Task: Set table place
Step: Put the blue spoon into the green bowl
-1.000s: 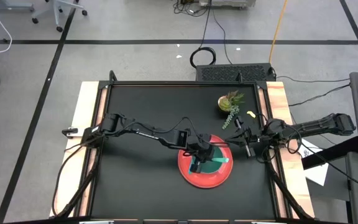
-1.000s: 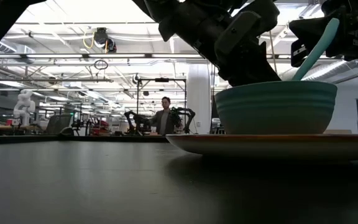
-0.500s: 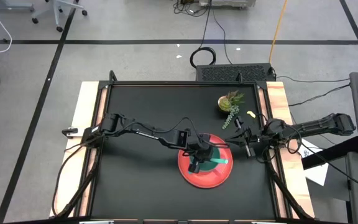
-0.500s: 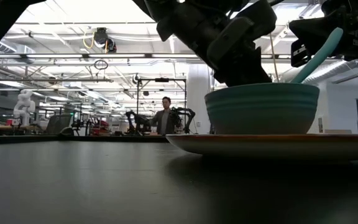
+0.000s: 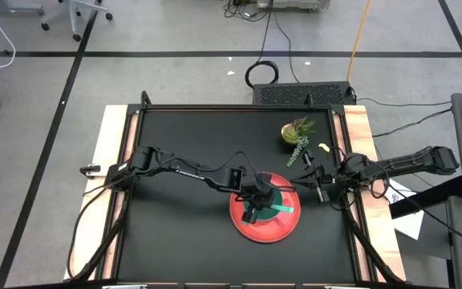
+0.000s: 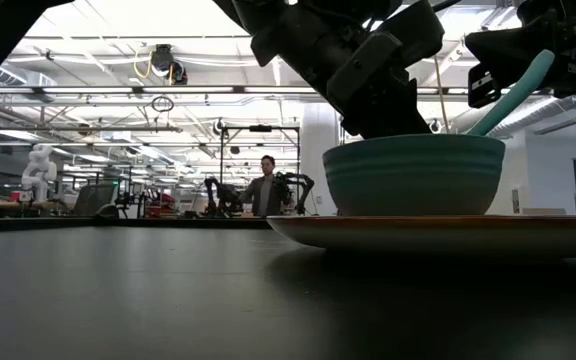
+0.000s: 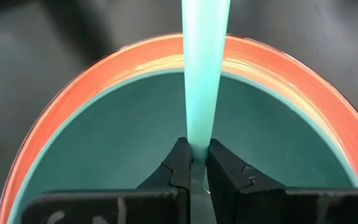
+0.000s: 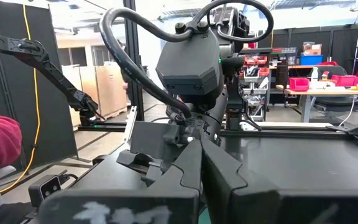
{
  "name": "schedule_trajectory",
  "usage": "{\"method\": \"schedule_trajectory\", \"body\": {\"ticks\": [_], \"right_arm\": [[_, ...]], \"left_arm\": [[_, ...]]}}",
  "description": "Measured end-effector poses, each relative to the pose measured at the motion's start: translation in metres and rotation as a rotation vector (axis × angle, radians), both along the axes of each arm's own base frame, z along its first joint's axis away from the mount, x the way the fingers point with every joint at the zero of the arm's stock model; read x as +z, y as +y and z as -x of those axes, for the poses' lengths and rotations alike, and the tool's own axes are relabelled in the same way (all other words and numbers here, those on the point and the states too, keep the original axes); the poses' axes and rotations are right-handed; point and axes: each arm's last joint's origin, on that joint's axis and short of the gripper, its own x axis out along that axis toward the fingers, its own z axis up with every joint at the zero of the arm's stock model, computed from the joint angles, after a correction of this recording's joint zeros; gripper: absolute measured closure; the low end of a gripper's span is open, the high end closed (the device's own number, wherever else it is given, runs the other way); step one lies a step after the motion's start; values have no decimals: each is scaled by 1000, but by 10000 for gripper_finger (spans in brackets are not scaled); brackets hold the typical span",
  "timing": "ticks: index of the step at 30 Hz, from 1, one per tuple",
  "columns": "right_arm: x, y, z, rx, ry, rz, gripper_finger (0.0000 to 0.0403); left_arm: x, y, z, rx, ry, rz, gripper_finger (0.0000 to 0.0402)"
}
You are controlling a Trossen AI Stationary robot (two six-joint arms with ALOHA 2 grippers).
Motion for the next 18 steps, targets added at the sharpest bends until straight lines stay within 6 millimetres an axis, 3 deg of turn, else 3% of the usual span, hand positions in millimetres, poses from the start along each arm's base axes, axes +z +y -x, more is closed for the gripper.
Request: {"method": "schedule_trajectory", "body": {"ticks": [18], "right_arm": [[0,0,0,0,0,0,403]], "left_arm": [[-2,-3,3,-171,-2,-65,375]]}}
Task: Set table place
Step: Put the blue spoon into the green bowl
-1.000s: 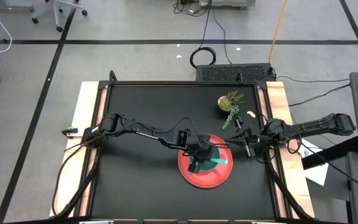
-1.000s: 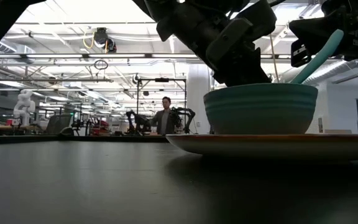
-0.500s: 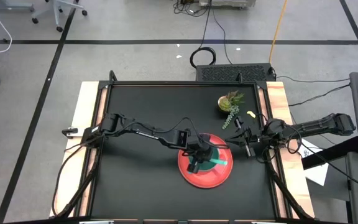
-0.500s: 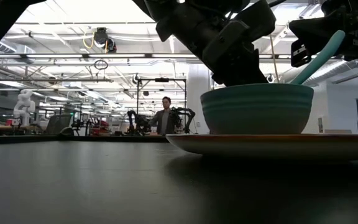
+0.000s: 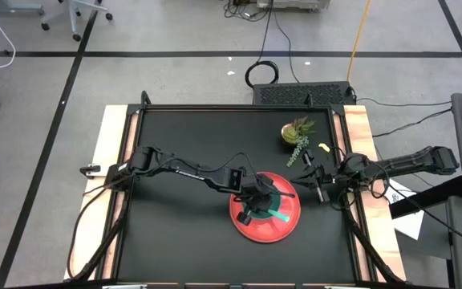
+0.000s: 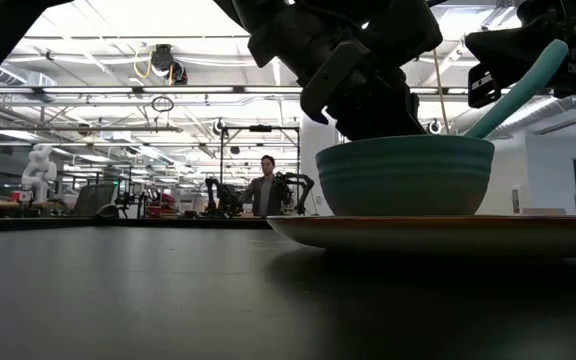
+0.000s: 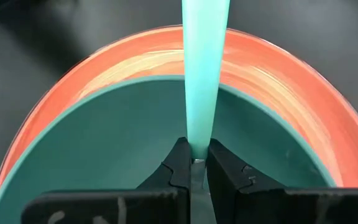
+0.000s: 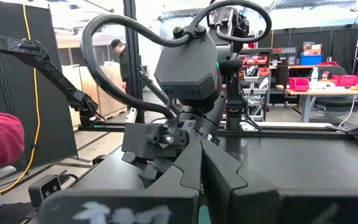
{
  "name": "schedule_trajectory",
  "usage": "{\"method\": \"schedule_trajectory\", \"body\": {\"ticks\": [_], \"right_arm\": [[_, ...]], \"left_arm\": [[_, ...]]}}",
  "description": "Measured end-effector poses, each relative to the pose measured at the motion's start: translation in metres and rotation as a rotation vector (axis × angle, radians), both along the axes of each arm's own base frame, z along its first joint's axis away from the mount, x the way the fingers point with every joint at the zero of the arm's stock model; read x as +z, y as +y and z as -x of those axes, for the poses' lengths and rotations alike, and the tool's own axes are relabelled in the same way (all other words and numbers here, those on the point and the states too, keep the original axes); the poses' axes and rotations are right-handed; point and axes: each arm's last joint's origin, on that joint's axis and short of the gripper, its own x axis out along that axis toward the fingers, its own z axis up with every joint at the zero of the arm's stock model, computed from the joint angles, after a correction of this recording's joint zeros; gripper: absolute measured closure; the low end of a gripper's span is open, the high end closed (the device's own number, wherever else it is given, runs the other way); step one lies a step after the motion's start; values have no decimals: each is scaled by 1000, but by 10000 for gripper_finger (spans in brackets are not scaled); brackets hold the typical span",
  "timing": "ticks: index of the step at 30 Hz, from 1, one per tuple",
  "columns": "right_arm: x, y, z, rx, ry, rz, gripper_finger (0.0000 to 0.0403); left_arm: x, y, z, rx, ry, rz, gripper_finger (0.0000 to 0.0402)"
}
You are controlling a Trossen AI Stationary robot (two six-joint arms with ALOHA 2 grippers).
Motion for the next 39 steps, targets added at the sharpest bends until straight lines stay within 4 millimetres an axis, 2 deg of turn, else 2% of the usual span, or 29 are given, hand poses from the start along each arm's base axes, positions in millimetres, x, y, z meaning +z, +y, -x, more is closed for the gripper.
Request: {"method": "schedule_trajectory", "body": {"ticks": [15,24,30,39], "right_arm": [[0,0,0,0,1,0,403],[0,0,0,1,3,-7,403],[0,0,0,1,3,-7,403],[0,0,0,1,3,-8,403]], "left_arm": [[-2,0,1,-79,-16,-94,375],[-2,2,2,-62,-6,-85,374],[-2,2,2,-55,3,-79,353],[-3,3,3,-56,10,-81,359]]}}
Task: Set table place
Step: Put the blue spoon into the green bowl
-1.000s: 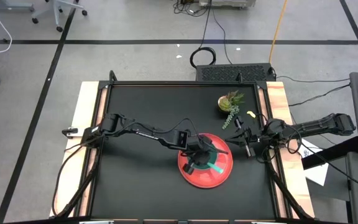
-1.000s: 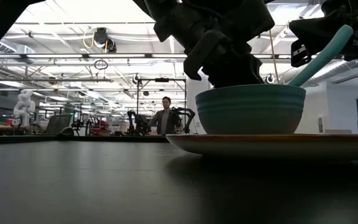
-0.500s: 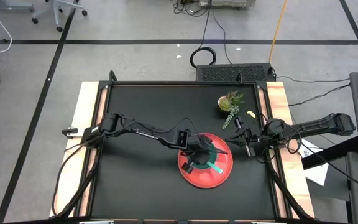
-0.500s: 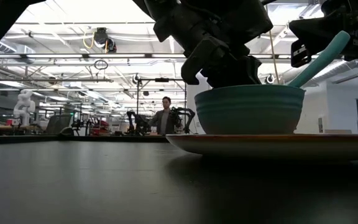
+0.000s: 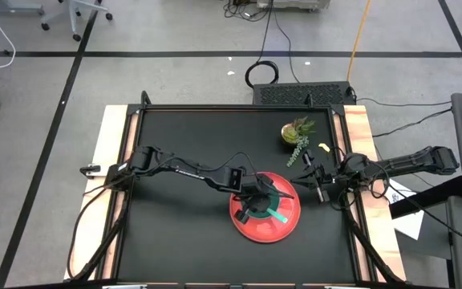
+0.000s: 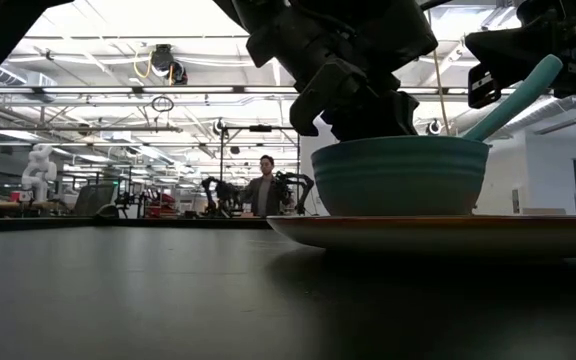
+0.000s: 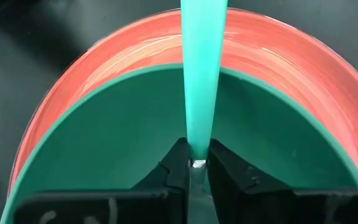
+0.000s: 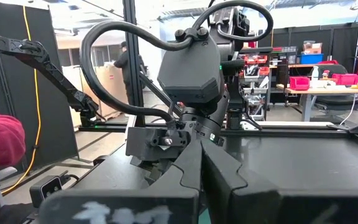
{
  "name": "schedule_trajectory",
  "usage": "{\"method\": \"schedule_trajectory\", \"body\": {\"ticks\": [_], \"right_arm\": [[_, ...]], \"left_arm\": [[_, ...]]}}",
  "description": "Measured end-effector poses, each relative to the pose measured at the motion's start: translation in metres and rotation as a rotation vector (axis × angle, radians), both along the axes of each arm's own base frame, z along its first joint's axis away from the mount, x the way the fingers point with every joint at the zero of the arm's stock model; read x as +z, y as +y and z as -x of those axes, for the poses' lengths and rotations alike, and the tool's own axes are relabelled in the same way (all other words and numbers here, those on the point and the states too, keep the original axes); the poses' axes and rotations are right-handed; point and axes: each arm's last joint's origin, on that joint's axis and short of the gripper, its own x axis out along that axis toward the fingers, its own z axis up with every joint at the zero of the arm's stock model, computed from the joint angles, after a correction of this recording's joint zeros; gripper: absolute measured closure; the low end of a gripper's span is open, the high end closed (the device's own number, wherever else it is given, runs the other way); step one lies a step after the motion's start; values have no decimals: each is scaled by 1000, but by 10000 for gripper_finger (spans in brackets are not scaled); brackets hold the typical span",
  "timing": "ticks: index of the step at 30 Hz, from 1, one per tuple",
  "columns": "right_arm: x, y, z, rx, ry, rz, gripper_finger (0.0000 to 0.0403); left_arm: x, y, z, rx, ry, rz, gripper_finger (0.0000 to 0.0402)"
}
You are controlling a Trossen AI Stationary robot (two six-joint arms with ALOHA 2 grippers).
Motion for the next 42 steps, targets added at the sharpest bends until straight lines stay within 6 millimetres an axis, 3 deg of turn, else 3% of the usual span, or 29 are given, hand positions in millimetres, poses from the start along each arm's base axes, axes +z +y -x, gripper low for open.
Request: {"method": "schedule_trajectory", "body": {"ticks": [8,33,42], "right_arm": [[0,0,0,0,0,0,403],[0,0,0,0,0,-2,403],[0,0,0,2,2,-11,403]], "left_arm": [[-2,0,1,-2,14,-3,322],[-1,0,0,0,5,0,316],[-1,0,0,24,9,7,234]]}}
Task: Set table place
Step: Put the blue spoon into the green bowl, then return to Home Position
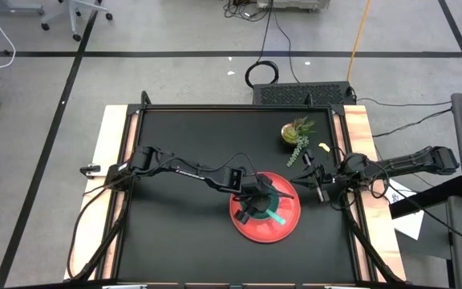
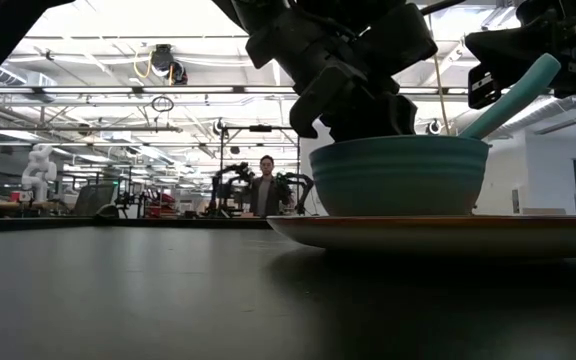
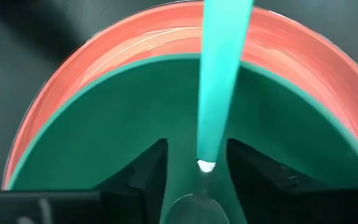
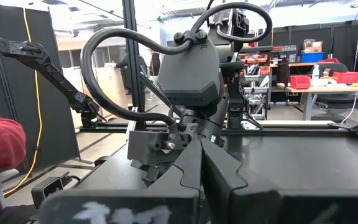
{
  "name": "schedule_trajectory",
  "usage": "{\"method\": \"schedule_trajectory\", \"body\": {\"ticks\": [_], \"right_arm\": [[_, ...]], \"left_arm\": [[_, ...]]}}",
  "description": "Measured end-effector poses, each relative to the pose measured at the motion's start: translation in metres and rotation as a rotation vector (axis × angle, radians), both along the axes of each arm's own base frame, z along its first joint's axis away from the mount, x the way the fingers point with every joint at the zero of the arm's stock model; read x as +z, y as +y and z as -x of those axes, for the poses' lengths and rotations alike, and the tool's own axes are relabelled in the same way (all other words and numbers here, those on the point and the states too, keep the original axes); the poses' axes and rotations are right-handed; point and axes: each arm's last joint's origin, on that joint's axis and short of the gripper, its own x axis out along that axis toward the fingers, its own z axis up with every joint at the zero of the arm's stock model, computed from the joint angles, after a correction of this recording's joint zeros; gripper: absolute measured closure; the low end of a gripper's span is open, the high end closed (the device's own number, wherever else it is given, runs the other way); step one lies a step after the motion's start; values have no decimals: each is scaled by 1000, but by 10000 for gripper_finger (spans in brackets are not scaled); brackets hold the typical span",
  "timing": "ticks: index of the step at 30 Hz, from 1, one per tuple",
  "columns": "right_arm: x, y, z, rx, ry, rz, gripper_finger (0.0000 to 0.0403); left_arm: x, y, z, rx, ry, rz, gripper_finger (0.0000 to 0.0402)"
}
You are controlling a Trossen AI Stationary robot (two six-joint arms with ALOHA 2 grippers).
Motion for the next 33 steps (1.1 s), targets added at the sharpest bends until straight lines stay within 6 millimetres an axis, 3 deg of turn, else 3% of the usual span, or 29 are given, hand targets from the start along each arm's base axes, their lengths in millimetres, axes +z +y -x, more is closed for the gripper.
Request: {"method": "schedule_trajectory", "body": {"ticks": [10,26,33], "right_arm": [[0,0,0,0,0,0,403],[0,0,0,0,0,0,403],[0,0,0,0,2,0,403]], "left_arm": [[0,1,0,11,-2,-14,172],[2,2,-1,4,-15,-27,169],[20,4,7,30,-8,-75,169]]}}
